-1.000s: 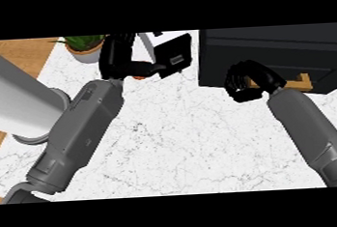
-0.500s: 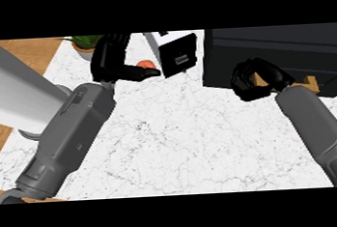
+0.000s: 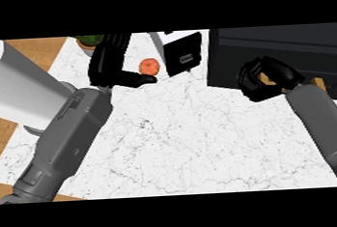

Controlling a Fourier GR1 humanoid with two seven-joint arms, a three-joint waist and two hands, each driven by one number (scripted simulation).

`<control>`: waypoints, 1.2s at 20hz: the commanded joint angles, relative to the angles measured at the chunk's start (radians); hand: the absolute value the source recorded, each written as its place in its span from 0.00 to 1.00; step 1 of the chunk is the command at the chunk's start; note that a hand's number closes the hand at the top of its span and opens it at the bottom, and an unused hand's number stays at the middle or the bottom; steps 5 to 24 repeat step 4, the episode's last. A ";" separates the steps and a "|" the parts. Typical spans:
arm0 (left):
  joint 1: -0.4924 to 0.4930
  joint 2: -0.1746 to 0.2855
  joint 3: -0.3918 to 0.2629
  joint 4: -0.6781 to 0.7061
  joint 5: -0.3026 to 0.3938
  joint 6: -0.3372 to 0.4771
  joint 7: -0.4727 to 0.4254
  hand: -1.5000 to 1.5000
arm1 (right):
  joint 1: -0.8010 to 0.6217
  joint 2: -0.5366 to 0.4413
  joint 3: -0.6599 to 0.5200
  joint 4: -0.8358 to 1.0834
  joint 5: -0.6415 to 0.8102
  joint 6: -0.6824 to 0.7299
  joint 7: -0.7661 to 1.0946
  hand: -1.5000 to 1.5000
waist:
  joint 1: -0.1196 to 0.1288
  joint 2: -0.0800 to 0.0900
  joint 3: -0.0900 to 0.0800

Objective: Pick up the cup, place it into the drawer and close the drawer

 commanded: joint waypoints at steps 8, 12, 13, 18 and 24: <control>0.025 -0.002 -0.003 -0.022 0.009 -0.024 0.005 0.00 | -0.167 -0.121 -0.088 0.011 -0.001 -0.112 0.077 1.00 | 0.042 0.011 -0.015; 0.025 -0.002 -0.003 -0.022 0.009 -0.024 0.005 0.00 | -0.167 -0.121 -0.088 0.011 -0.001 -0.112 0.077 1.00 | 0.042 0.011 -0.015; 0.025 -0.002 -0.003 -0.022 0.009 -0.024 0.005 0.00 | -0.167 -0.121 -0.088 0.011 -0.001 -0.112 0.077 1.00 | 0.042 0.011 -0.015; 0.025 -0.002 -0.003 -0.022 0.009 -0.024 0.005 0.00 | -0.167 -0.121 -0.088 0.011 -0.001 -0.112 0.077 1.00 | 0.042 0.011 -0.015; 0.025 -0.002 -0.003 -0.022 0.009 -0.024 0.005 0.00 | -0.167 -0.121 -0.088 0.011 -0.001 -0.112 0.077 1.00 | 0.042 0.011 -0.015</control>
